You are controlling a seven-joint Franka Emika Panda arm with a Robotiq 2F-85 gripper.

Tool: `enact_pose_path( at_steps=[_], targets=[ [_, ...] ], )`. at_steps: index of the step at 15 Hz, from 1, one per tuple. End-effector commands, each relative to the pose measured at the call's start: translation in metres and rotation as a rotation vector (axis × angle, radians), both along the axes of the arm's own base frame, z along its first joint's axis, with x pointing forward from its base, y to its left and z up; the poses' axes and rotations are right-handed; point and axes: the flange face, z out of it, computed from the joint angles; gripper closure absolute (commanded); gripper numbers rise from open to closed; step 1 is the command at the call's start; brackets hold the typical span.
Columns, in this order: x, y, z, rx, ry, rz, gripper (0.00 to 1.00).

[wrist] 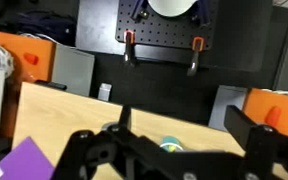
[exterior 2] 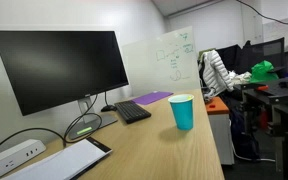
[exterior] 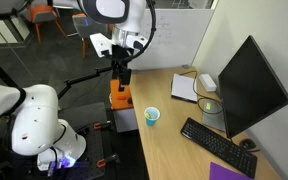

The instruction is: Move the cup to the right

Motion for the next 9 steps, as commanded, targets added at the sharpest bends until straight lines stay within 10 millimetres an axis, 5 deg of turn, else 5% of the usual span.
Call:
enact_pose_path(
  at_steps=[1,6,9],
  targets=[
    [0.0,0.0,0.0,0.0,0.001,0.0,0.0],
    [0.033,0.002,-0.027,0.016,-0.089,-0.173,0.0],
    [0.07,-0.001,-0.069,0.001,-0.132,-0.298,0.0]
  ],
)
